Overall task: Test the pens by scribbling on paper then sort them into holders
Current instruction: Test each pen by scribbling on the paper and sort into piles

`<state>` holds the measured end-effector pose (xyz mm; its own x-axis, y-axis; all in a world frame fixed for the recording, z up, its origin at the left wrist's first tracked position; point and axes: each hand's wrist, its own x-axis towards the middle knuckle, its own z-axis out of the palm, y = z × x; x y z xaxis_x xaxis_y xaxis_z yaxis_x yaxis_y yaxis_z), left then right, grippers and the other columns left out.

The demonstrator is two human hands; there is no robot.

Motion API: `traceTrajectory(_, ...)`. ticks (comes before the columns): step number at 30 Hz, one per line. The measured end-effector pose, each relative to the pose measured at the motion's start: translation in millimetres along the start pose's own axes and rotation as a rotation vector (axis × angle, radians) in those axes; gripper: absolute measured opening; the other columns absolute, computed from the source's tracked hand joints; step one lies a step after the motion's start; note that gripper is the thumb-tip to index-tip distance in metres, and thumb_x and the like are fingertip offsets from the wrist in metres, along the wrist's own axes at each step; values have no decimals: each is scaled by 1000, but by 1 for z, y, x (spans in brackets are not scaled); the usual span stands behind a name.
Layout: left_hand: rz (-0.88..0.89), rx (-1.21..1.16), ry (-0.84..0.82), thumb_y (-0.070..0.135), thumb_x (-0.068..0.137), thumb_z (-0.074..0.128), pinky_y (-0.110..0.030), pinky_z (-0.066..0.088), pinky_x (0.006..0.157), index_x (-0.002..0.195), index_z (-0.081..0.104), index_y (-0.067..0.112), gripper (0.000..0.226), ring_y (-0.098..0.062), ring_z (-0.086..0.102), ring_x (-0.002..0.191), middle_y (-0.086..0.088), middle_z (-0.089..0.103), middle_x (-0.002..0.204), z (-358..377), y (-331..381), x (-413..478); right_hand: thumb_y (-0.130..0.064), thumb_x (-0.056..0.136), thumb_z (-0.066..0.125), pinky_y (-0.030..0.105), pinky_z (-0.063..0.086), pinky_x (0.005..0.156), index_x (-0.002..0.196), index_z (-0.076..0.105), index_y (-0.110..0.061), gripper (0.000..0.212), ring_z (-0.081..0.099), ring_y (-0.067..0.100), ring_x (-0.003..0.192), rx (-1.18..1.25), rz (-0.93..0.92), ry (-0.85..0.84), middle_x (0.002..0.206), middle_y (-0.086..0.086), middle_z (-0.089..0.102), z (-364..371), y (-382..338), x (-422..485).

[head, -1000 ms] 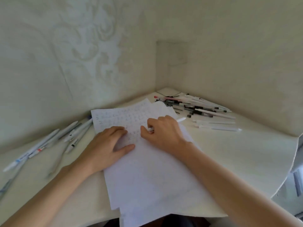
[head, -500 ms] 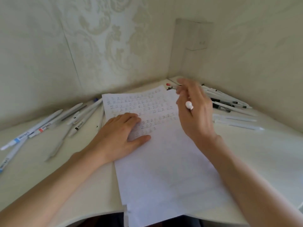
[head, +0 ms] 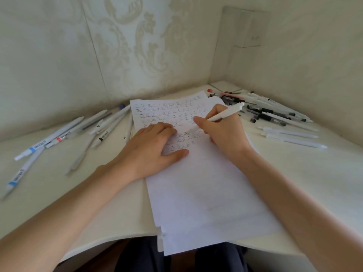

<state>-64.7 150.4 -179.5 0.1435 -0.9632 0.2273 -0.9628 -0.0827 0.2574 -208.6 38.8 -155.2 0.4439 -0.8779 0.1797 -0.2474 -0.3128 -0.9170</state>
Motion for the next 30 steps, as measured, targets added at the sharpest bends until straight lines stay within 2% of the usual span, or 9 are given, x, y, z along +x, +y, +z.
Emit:
traceTrajectory(3, -2, -4, 6, 78, 65, 19, -27, 28, 104, 130, 47, 20, 92, -15, 40, 125, 6, 43, 137, 0, 0, 0, -10, 82, 56, 23, 26, 43, 65, 38, -15, 26, 31, 13, 48, -20, 0, 48, 59, 8, 40, 0, 1, 2)
traceTrajectory(6, 1, -2, 6, 78, 65, 19, -27, 29, 103, 130, 47, 20, 92, -16, 40, 125, 6, 43, 137, 1, -1, 0, -21, 94, 48, 30, 43, 47, 71, 51, -9, 26, 51, 16, 47, 184, 2, 33, 51, 8, 55, -1, -1, 1)
traceTrajectory(8, 3, -3, 3, 78, 65, 18, -27, 28, 104, 131, 46, 20, 93, -16, 40, 126, 5, 42, 138, 1, 0, 0, -38, 95, 51, 31, 51, 57, 81, 62, -5, 38, 61, 16, 57, 210, -3, -24, 63, 9, 68, 0, -3, 0)
traceTrajectory(10, 3, -4, -1, 78, 65, 18, -28, 28, 104, 132, 46, 20, 93, -16, 39, 127, 5, 41, 139, 0, 0, 0, -41, 88, 62, 22, 46, 54, 72, 59, -7, 38, 53, 9, 52, 81, -55, -39, 59, 6, 64, 1, -1, -2)
traceTrajectory(12, 5, -3, -10, 78, 65, 18, -27, 27, 104, 132, 45, 20, 93, -16, 38, 127, 5, 41, 138, 0, 0, -1, -33, 82, 70, 16, 32, 44, 59, 42, -14, 41, 36, 4, 43, -76, -58, -27, 48, -2, 46, 2, 2, -2)
traceTrajectory(15, 2, -12, -13, 78, 64, 18, -26, 27, 102, 131, 45, 19, 93, -15, 39, 125, 5, 42, 136, -1, 0, -1, -10, 77, 62, 20, 20, 41, 56, 28, -18, 40, 22, 7, 43, -145, -53, -47, 48, -7, 26, 4, 5, -1)
traceTrajectory(20, -4, -20, -33, 78, 68, 25, -24, 26, 100, 132, 45, 19, 89, -15, 39, 124, 6, 42, 136, -1, 1, -1, -7, 76, 57, 19, 18, 40, 61, 34, -12, 28, 23, 9, 50, -138, -88, 10, 54, 0, 28, 3, 7, 0)
traceTrajectory(24, -2, -22, -48, 65, 82, 44, -27, 25, 104, 134, 43, 18, 70, -16, 36, 128, 4, 39, 140, -1, 1, -1, -11, 81, 55, 25, 22, 48, 60, 27, -18, 36, 23, 9, 52, -274, -135, -61, 54, -6, 27, 7, 8, -1)
traceTrajectory(30, -9, -47, -47, 71, 73, 34, -27, 25, 104, 136, 40, 24, 79, -16, 36, 128, 4, 40, 139, -1, 0, -2, -6, 78, 53, 19, 18, 43, 60, 24, -18, 36, 21, 8, 48, -254, -118, -52, 53, -8, 24, 7, 9, 1)
